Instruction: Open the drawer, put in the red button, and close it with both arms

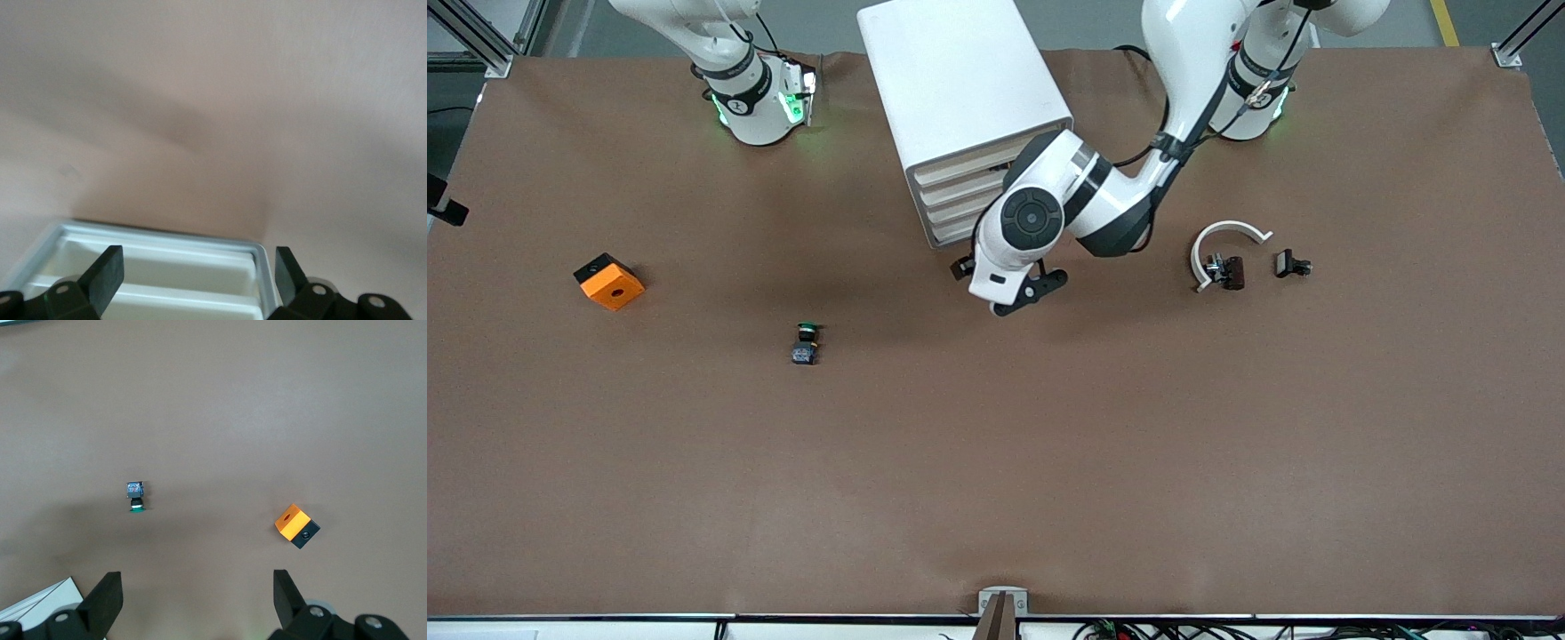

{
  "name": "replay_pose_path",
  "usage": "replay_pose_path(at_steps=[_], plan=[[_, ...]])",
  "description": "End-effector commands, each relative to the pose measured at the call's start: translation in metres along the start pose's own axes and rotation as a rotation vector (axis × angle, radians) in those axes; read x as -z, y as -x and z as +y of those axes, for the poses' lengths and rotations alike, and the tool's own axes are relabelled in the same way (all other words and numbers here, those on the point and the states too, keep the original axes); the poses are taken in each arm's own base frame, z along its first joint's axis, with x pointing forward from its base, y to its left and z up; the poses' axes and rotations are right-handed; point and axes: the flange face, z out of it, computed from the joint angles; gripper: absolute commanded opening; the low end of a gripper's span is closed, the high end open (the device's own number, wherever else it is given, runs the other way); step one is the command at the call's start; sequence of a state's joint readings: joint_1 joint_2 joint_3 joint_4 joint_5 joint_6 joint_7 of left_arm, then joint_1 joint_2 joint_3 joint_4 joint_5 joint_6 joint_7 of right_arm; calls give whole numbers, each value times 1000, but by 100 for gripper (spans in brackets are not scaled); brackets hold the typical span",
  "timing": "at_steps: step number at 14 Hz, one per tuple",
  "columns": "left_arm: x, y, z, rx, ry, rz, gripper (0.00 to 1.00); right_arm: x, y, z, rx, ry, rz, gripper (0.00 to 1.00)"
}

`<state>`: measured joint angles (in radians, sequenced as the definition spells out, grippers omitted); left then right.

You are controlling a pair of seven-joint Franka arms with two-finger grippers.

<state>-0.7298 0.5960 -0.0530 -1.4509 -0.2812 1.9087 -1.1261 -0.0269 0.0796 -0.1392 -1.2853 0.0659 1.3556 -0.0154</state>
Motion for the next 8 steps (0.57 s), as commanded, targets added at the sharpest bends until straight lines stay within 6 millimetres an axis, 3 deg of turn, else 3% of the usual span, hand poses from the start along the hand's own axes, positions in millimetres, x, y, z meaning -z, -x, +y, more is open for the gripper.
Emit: replay_pose_path(at_steps=[1, 4, 8], plan=[[42, 11, -14, -54, -62, 91, 100, 5, 9, -1, -13, -5, 6, 100], [104, -20, -56, -68, -79, 75, 100, 4, 8, -2, -5, 7, 10, 100], [189, -66, -150, -212, -75, 43, 100, 5, 8, -8, 11, 46, 11, 100]])
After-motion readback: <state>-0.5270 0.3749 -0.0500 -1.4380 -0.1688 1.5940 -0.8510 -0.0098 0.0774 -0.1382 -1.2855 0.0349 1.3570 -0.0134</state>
